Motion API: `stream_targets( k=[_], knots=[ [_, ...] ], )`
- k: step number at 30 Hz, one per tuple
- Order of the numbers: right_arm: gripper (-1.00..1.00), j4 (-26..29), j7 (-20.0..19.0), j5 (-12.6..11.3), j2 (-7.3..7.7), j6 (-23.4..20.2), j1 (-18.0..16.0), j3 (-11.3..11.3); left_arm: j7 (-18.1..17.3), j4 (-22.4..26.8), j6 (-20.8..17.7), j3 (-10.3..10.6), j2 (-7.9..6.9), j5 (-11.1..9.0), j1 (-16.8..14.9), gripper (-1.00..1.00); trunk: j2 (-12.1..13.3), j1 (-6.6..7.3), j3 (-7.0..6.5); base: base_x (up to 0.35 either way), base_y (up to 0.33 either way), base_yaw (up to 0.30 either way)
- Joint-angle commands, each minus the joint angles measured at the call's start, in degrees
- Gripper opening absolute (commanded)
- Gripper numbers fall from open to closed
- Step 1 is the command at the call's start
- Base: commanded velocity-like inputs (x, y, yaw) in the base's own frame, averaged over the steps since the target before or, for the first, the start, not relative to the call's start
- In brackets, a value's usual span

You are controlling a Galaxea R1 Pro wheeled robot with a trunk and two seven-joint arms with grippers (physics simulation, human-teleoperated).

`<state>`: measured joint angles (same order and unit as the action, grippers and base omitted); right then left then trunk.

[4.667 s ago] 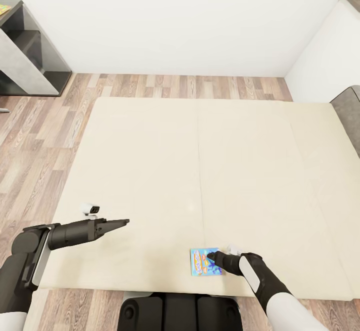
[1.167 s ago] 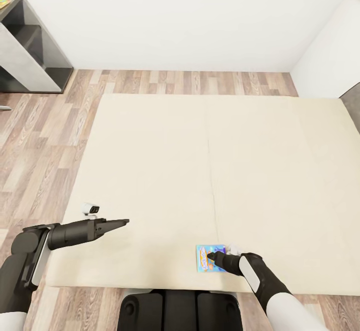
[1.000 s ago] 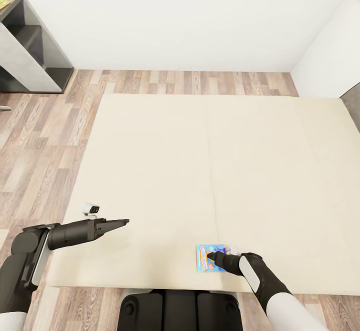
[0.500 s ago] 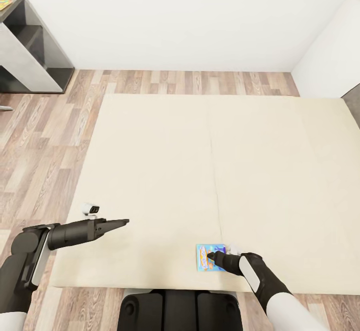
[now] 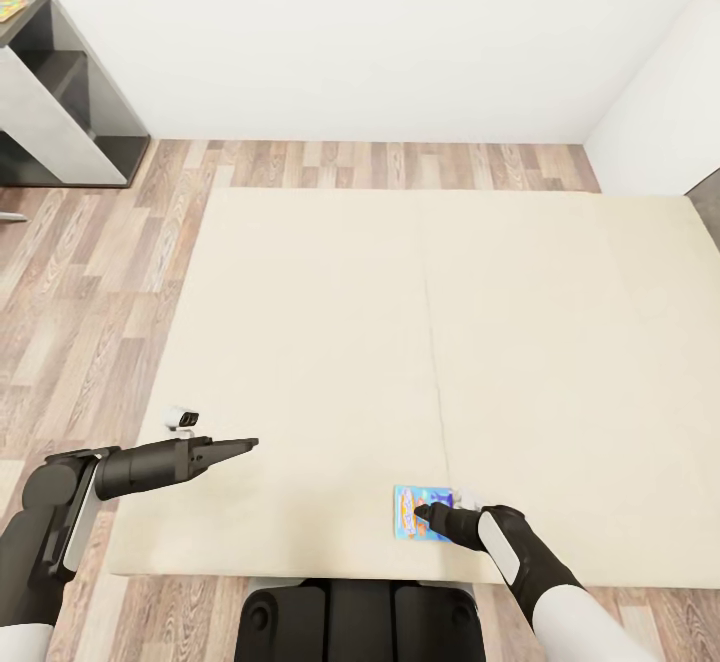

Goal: Put all the toys in the child's room - the three board games (two on the bed and one on the table), the two jigsaw puzzles on the table, and the tennis ball on the table - inside the toy box on the table in the child's room.

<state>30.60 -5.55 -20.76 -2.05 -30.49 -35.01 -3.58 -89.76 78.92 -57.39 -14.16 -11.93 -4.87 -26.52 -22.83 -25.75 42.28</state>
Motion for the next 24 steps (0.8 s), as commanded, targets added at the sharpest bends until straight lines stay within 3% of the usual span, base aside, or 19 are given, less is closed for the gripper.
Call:
stream_targets(
  k=[1, 24],
  knots=[
    [1.0, 0.08, -0.16, 0.02, -0.06, -0.36, -0.02, -0.38, -0.24, 0.0, -0.61, 0.01, -0.02, 0.04, -0.02, 1.0, -0.09, -0.03, 0.06, 0.0, 0.048, 0.0],
    [1.0, 0.08, -0.21, 0.02, -0.07, -0.36, -0.02, -0.38, -0.24, 0.0, -0.61, 0.01, -0.02, 0.04, -0.02, 1.0, -0.09, -0.03, 0.06, 0.0, 0.044, 0.0]
  ],
)
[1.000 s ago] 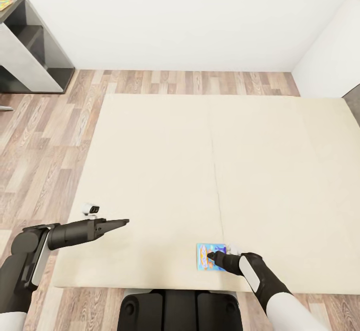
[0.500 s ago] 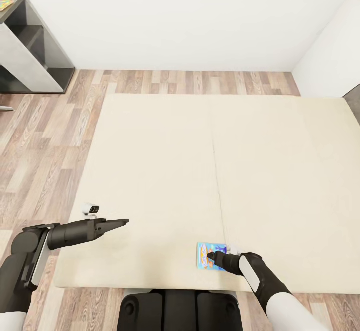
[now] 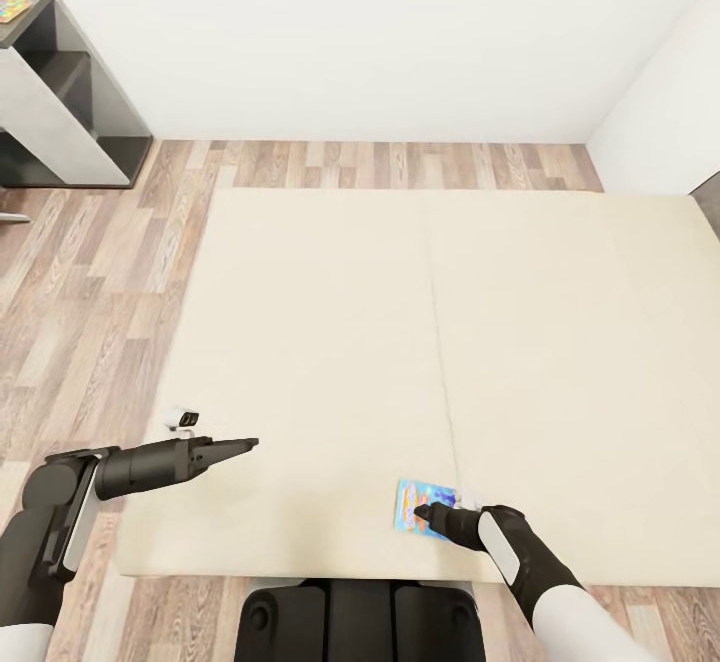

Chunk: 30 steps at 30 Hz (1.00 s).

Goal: Put all the toys in the child's room - the three board games (two on the bed and one on the table), the two jigsaw puzzles on the table, and the tennis ball on the table - inside the toy box on the table in the child's room.

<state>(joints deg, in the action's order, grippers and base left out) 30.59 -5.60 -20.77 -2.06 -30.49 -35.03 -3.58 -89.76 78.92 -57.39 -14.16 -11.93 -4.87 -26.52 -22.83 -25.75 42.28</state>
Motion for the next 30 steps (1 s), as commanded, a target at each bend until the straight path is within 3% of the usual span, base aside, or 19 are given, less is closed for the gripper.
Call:
stream_targets(
  k=[1, 30],
  knots=[
    [1.0, 0.08, -0.17, 0.02, -0.08, -0.36, -0.01, -0.38, -0.24, 0.0, -0.61, 0.01, -0.02, 0.04, -0.02, 1.0, -0.09, -0.03, 0.06, 0.0, 0.091, 0.0],
    [1.0, 0.08, -0.29, 0.02, -0.31, -0.37, 0.01, -0.38, -0.24, 0.0, -0.62, -0.02, -0.02, 0.04, -0.02, 1.0, -0.09, -0.03, 0.06, 0.0, 0.069, 0.0]
  ],
)
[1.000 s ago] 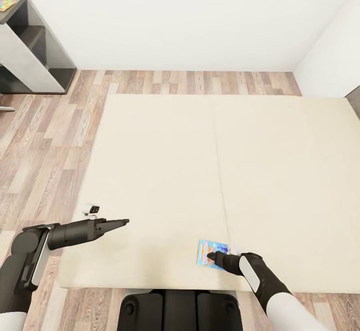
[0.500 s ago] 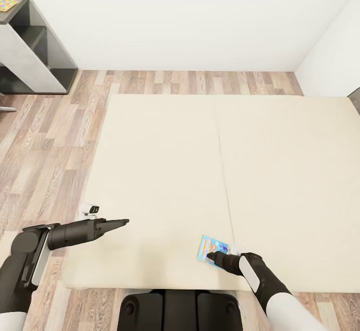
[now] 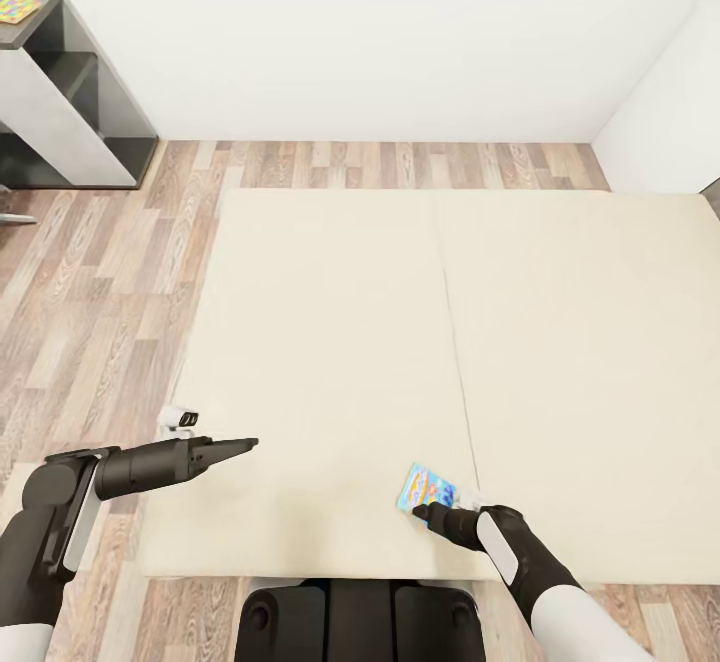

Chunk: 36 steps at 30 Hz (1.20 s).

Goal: Put all the toys in the child's room - the three board games (two on the bed and one on the table), the two jigsaw puzzles on the table, and the tennis ball on the table - inside the toy box on the table in the child's room.

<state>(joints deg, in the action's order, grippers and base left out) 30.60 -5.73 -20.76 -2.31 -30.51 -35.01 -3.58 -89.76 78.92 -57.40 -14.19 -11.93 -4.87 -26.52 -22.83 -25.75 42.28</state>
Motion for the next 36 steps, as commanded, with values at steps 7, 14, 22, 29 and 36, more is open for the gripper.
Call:
stream_targets(
  k=[7, 14, 22, 29, 36],
  knots=[
    [1.0, 0.08, -0.16, 0.02, -0.06, -0.36, 0.0, -0.35, -0.24, 0.0, -0.61, 0.0, -0.02, 0.04, -0.02, 1.0, -0.09, -0.03, 0.06, 0.0, 0.081, 0.0],
    [1.0, 0.08, -0.08, 0.02, -0.06, -0.35, 0.0, -0.37, -0.24, 0.0, -0.61, -0.02, -0.02, 0.04, -0.02, 1.0, -0.09, -0.03, 0.06, 0.0, 0.079, 0.0],
    [1.0, 0.08, -0.07, 0.02, -0.06, -0.34, -0.03, -0.38, -0.24, 0.0, -0.61, -0.04, -0.02, 0.04, -0.02, 1.0, -0.09, -0.03, 0.06, 0.0, 0.031, 0.0],
    [1.0, 0.12, -0.11, 0.02, 0.0, -0.34, -0.01, -0.38, -0.24, 0.0, -0.61, -0.05, -0.02, 0.04, -0.02, 1.0, -0.09, -0.03, 0.06, 0.0, 0.001, 0.0],
    [1.0, 0.34, -0.23, 0.02, 0.02, -0.3, -0.03, -0.33, -0.24, 0.0, -0.61, -0.05, -0.04, 0.04, -0.02, 1.0, -0.09, -0.03, 0.06, 0.0, 0.0, 0.0]
  ],
)
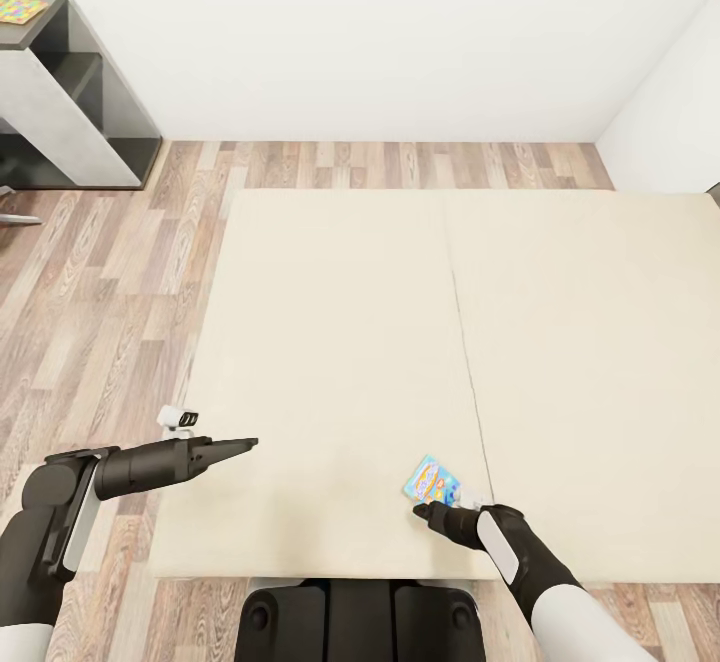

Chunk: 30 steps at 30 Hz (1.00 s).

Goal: Put all the toys in the child's room - the three board games (two on the bed and one on the table), the two jigsaw puzzles on the table, and the tennis ball on the table - inside the toy box on the table in the child's room.

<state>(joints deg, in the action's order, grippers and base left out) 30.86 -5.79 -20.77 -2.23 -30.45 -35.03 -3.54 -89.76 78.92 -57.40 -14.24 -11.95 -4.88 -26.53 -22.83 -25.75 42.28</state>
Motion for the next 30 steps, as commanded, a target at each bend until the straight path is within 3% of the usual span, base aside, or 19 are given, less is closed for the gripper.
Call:
stream_targets(
  k=[1, 30],
  knots=[
    [1.0, 0.09, -0.19, 0.03, -0.06, -0.34, -0.01, -0.36, -0.24, 0.01, -0.61, 0.01, -0.03, 0.04, -0.02, 1.0, -0.09, -0.03, 0.06, 0.0, 0.0, 0.0],
    [1.0, 0.3, 0.21, 0.03, -0.01, -0.32, -0.02, -0.59, -0.24, 0.01, -0.61, 0.01, -0.09, 0.04, -0.02, 1.0, -0.09, -0.03, 0.06, 0.0, 0.0, 0.0]
  ],
)
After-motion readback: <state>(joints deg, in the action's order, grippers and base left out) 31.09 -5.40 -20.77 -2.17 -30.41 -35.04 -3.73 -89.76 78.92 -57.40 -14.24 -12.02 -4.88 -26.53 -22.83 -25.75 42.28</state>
